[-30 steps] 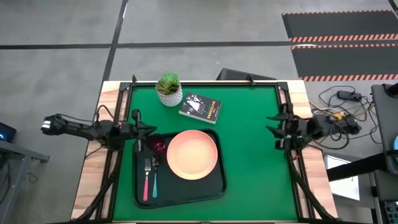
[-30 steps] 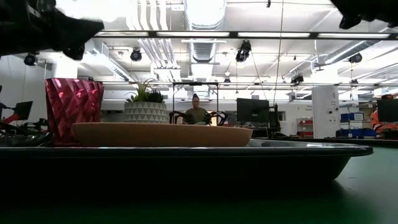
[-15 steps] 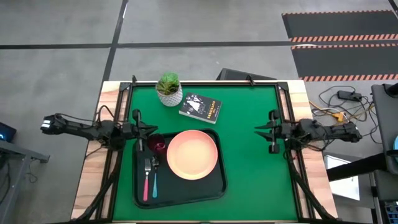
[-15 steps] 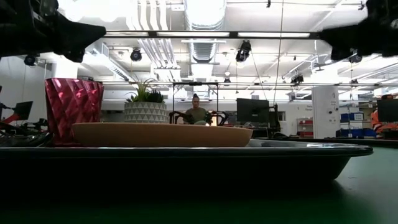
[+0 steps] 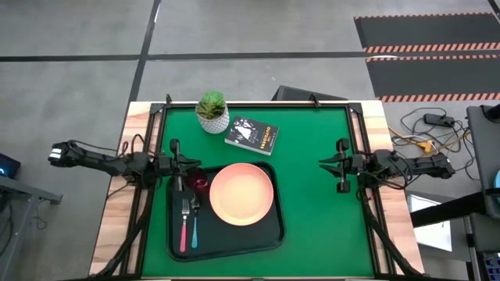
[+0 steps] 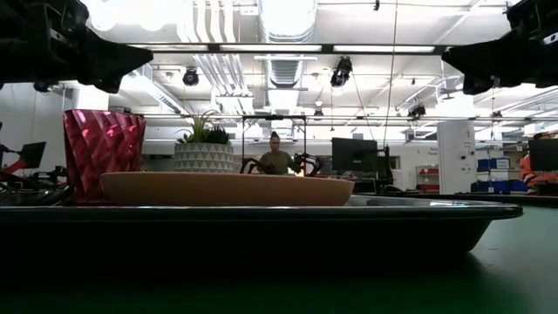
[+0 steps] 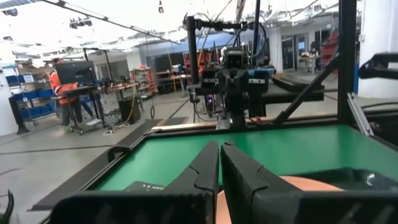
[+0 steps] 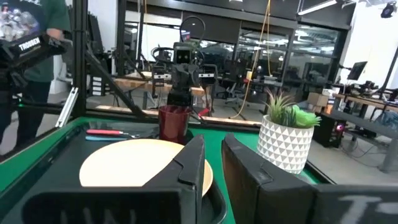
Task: Pick and place plate/cup/fork/spoon on tray
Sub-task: Return to Home Position
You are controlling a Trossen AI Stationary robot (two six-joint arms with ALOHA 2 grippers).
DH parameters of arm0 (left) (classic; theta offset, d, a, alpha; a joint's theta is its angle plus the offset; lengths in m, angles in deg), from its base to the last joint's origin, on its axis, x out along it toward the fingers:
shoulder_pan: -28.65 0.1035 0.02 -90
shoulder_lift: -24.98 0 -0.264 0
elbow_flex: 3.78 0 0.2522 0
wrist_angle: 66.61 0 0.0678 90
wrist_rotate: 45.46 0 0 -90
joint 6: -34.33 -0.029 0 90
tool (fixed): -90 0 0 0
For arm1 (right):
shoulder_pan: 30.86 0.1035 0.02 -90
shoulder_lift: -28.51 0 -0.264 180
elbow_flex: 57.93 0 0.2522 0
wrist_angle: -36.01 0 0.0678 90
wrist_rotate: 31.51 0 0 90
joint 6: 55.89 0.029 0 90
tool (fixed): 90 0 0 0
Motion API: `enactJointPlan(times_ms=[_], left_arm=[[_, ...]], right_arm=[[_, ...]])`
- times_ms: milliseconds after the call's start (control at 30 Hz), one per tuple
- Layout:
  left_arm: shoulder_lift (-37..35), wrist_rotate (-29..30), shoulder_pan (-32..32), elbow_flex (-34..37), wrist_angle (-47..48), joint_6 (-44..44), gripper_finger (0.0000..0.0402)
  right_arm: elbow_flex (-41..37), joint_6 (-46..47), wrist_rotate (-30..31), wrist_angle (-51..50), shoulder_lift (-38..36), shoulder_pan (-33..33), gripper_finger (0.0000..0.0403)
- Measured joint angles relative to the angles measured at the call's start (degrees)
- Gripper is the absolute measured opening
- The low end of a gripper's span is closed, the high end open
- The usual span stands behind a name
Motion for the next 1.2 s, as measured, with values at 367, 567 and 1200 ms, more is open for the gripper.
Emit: enactJointPlan(times_ms=[367, 567, 1200], left_arm=[[4.71, -0.03, -0.04, 0.06, 0.00, -0.02, 0.0000], [7.42, -0.04, -0.02, 0.08, 0.00, -0.02, 0.0000], [15.15, -0.06, 0.07, 0.11, -1.42, -0.01, 0.0000]], right_arm=[[0.00, -0.22, -0.01, -0.35, -0.02, 0.00, 0.0043], [0.00, -0.22, 0.01, -0.35, 0.00, 0.00, 0.0043], [0.04, -0.24, 0.05, -0.39, 0.00, 0.00, 0.0043]])
